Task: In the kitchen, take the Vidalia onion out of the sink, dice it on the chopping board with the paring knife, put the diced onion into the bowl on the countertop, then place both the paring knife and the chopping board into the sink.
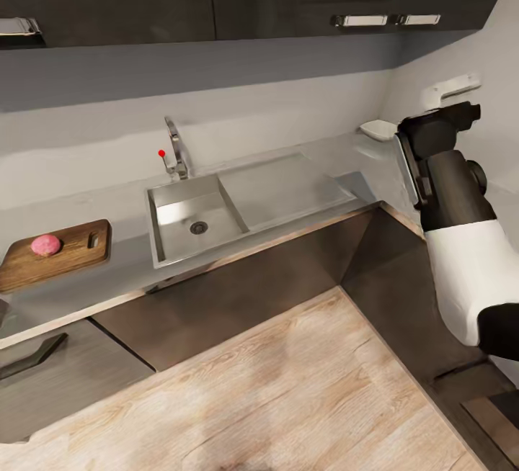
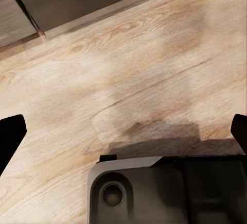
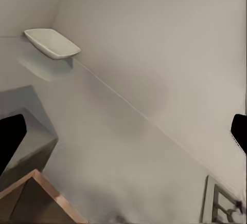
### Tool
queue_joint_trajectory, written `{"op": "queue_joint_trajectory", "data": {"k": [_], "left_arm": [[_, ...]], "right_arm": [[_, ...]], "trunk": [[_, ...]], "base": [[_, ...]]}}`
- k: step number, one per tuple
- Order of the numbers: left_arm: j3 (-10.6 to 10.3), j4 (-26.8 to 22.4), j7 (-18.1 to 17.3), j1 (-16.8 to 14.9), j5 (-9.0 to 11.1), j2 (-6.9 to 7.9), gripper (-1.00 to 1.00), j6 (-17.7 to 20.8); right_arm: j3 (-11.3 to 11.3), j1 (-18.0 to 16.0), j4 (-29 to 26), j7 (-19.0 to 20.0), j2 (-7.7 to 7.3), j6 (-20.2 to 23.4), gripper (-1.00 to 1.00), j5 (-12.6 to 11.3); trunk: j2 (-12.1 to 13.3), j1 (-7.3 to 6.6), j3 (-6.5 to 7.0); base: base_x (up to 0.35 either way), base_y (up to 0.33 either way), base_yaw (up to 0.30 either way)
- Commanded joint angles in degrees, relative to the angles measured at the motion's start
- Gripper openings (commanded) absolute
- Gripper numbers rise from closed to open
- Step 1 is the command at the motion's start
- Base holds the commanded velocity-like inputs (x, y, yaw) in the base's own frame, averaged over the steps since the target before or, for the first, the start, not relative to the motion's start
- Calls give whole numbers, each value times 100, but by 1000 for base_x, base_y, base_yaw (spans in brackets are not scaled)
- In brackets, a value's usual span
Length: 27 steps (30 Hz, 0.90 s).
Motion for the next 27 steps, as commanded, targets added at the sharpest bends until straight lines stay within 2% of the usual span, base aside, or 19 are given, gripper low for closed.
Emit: {"op": "queue_joint_trajectory", "data": {"k": [1,2,4,5,6,8,15,17,21,26,27], "left_arm": [[-35,-8,23,0,54,6,100,-9],[-35,-6,23,0,54,4,100,-7],[-35,-2,23,0,54,0,100,-3],[-35,-2,23,0,54,-4,100,-3],[-35,-1,23,0,54,-31,100,-2],[-35,4,24,0,50,-69,100,-1],[-35,7,25,0,48,-94,100,0],[-35,8,29,0,50,-96,100,0],[-35,12,31,0,50,-97,100,0],[-35,12,32,0,51,-97,100,0],[-35,5,32,0,48,-97,100,0]], "right_arm": [[18,-248,355,160,-100,37,100,11],[17,-365,522,252,-143,37,100,11],[17,-806,1157,676,-298,36,100,11],[17,-898,1308,791,-335,36,100,13],[17,-1104,1687,1135,-437,34,100,17],[21,-1236,1972,1606,-578,35,100,18],[26,-1320,2181,2777,-994,36,100,12],[26,-1325,2190,3252,-1159,36,100,16],[26,-1327,2192,3752,-1352,36,100,15],[23,-1328,2151,4192,-1507,41,100,24],[22,-1328,2139,4316,-1584,43,100,27]], "trunk": [[-10,4,-9],[-10,4,-9],[-10,4,-9],[-10,4,-9],[-10,4,-9],[-10,4,-9],[-10,4,-9],[-10,4,-9],[-10,4,-9],[-10,4,-9],[-10,4,-9]], "base": [[102,-66,0],[120,-86,0],[169,-143,0],[191,-170,0],[208,-196,0],[217,-210,0],[227,-222,0],[236,-226,0],[221,-233,0],[185,-244,0],[191,-238,0]]}}
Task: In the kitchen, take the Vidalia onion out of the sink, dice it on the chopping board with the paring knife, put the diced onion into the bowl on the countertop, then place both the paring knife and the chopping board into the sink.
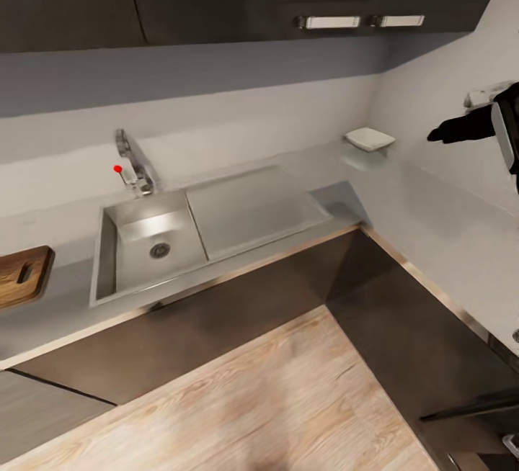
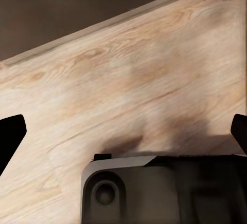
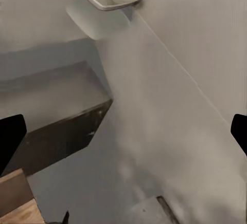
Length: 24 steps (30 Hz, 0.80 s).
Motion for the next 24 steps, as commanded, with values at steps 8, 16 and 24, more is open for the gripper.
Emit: {"op": "queue_joint_trajectory", "data": {"k": [8,16,24], "left_arm": [[-34,-13,24,1,53,9,100,-8],[-34,-25,24,1,54,9,100,-8],[-34,-29,24,1,60,9,100,-13]], "right_arm": [[31,-5,70,138,-64,14,100,52],[31,-13,676,79,45,-3,100,55],[34,-7,745,60,364,-3,100,59]], "trunk": [[-10,6,-9],[-10,6,-9],[-10,6,-9]], "base": [[183,-243,0],[96,-224,0],[53,23,0]]}}
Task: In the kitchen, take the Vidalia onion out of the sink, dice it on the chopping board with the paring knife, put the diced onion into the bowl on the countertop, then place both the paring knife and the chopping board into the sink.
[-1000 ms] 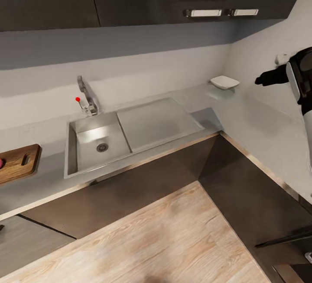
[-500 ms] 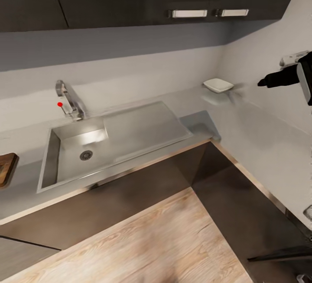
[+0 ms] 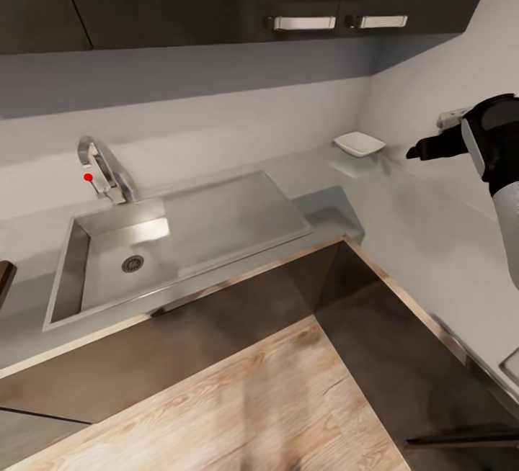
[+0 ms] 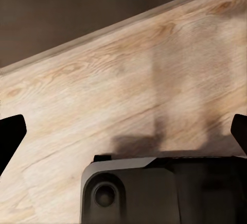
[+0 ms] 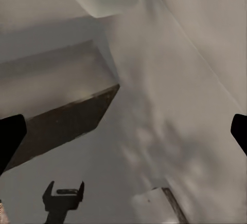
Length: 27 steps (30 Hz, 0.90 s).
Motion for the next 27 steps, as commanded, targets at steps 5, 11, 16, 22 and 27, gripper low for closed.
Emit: {"op": "queue_joint_trajectory", "data": {"k": [5,11,16,22,27], "left_arm": [[-36,-10,24,0,55,12,100,-9],[-36,-4,24,0,55,9,100,-5],[-36,0,24,0,55,9,100,-5],[-36,0,24,0,54,9,100,-5],[-36,-11,24,0,53,11,100,-5]], "right_arm": [[25,-5,-32,74,-4,21,100,56],[36,-5,-40,75,-27,21,100,55],[50,-5,-38,77,-33,21,100,57],[53,-5,-33,69,-33,21,100,64],[59,-5,-33,69,-34,21,100,70]], "trunk": [[-10,5,-9],[-10,5,-9],[-10,5,-9],[-10,5,-9],[-10,5,-9]], "base": [[117,57,0],[121,47,0],[196,85,0],[40,11,0],[4,1,0]]}}
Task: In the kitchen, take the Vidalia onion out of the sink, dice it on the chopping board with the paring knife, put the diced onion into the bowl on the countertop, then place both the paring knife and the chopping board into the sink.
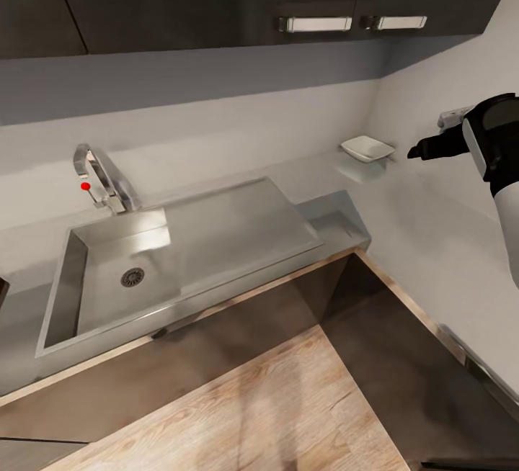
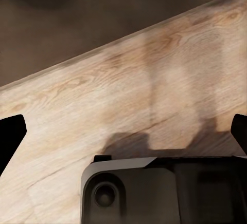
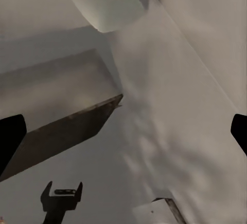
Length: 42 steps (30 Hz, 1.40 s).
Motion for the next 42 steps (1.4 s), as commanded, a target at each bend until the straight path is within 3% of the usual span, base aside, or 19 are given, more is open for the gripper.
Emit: {"op": "queue_joint_trajectory", "data": {"k": [1,18,24,27,30,34,42], "left_arm": [[-35,-7,24,0,55,8,100,-9],[-46,-47,16,0,52,34,100,-31],[-52,-28,21,5,58,227,100,-57],[-56,9,23,8,62,259,100,-306],[-65,53,28,25,58,262,100,-789],[-74,50,32,200,50,252,100,-1052],[-79,46,33,315,48,239,100,-1106]], "right_arm": [[25,-6,-4,53,-6,17,100,61],[28,-6,-4,35,3,17,100,63],[43,-6,-10,35,13,20,100,63],[44,-6,-10,30,15,24,100,66],[42,-6,-5,27,13,25,100,71],[40,-6,-5,18,2,25,100,82],[30,-6,-4,-21,11,34,100,85]], "trunk": [[-10,3,-9],[-10,3,-9],[-10,3,-9],[-10,3,-9],[-10,3,-9],[-10,3,-9],[-10,3,-9]], "base": [[1,0,0],[0,0,0],[0,0,0],[0,0,0],[0,0,0],[0,0,0],[171,0,0]]}}
